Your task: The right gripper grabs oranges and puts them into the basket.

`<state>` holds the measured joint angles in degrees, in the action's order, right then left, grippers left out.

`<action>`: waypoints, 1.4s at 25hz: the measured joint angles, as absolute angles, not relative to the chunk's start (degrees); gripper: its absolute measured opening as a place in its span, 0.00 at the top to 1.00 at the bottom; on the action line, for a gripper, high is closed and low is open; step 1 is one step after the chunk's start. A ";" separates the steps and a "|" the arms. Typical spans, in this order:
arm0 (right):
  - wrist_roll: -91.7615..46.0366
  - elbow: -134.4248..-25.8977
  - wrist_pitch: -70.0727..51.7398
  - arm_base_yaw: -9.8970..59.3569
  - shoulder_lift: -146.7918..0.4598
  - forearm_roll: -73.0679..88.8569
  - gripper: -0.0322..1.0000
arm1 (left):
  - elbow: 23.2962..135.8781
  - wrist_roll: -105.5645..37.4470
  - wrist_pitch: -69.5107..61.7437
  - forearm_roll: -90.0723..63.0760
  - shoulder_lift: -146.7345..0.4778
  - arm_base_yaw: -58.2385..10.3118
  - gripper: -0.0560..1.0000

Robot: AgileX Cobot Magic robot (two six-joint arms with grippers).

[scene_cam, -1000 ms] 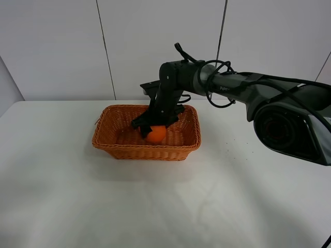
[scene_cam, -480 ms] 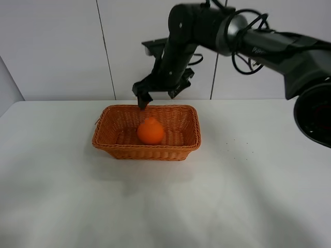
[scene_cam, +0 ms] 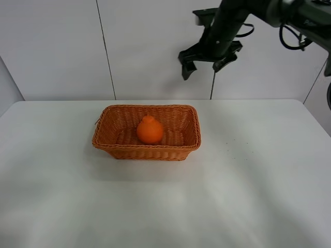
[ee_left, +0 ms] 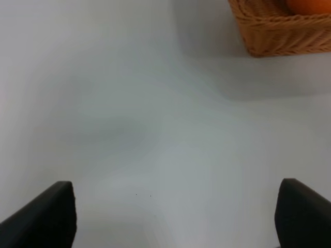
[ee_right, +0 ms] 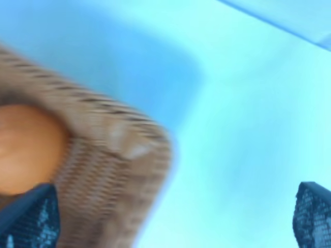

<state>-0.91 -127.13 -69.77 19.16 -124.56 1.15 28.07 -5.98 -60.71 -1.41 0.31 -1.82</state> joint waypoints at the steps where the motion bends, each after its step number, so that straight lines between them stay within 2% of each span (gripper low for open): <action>1: -0.91 -127.13 -69.78 16.89 -124.56 1.15 0.30 | 28.07 -5.98 -60.71 -1.41 0.31 -1.82 0.11; 5: -0.91 -127.13 -69.78 8.77 -124.56 1.02 0.30 | 28.07 -5.98 -60.71 -1.41 0.31 -1.82 0.11; 9: -0.91 -127.13 -69.82 3.54 -124.56 1.19 0.30 | 28.07 -5.98 -60.71 -1.41 0.31 -1.82 0.11; 15: -0.91 -126.34 -69.82 2.54 -123.98 2.64 0.30 | 28.07 -5.98 -60.71 -1.41 0.31 -1.82 0.11; 19: -0.91 -120.96 -69.82 2.55 -119.69 2.96 0.30 | 28.07 -5.98 -60.71 -1.41 0.31 -1.82 0.11; 25: -0.91 -105.55 -69.75 2.55 -105.44 3.45 0.30 | 28.07 -5.98 -60.71 -1.41 0.31 -1.82 0.11; 35: -0.91 -63.90 -69.75 2.55 -65.19 3.86 0.30 | 28.07 -5.98 -60.71 -1.41 0.31 -1.82 0.11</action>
<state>-0.91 -63.90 -69.75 2.55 -65.19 3.86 28.07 -5.98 -60.71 -1.41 0.31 -1.82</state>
